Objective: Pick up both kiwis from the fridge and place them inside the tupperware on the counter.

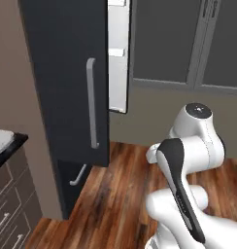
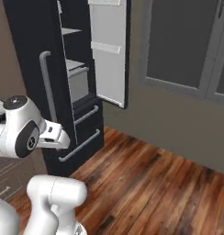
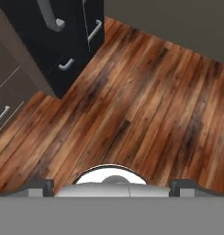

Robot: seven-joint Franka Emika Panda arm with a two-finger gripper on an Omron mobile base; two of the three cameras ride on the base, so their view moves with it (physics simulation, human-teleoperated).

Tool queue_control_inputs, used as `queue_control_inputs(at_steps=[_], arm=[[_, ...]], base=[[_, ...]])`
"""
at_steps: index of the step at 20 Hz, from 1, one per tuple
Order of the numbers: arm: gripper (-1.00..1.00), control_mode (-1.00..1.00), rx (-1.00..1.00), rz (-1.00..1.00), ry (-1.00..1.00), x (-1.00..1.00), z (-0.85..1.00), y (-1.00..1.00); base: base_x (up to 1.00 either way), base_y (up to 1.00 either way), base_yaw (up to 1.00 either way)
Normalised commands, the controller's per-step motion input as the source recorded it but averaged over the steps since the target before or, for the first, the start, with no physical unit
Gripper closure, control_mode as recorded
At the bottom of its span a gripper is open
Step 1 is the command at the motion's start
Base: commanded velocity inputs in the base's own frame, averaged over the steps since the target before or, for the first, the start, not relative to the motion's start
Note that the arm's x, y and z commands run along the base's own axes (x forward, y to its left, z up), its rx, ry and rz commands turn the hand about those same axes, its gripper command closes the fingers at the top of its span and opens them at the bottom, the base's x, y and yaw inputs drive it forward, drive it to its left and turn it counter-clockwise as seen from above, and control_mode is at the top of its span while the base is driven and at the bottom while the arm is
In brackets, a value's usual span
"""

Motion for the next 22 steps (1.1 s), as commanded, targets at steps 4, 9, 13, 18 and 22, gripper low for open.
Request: queue_control_inputs(at_steps=[4,9,13,18,22], arm=[[-1.0,1.0,0.0,0.0,0.0,0.0,0.0,0.0],[-1.0,1.0,0.0,0.0,0.0,0.0,0.0,0.0],[-1.0,1.0,0.0,0.0,0.0,0.0,0.0,0.0],[-1.0,1.0,0.0,0.0,0.0,0.0,0.0,0.0],[-1.0,1.0,0.0,0.0,0.0,0.0,0.0,0.0]], base=[[0.16,-0.82,-0.63],[0.55,-0.64,-0.13],[0.81,-0.46,0.43],[0.89,-0.45,0.72],[0.75,-0.67,0.77]])
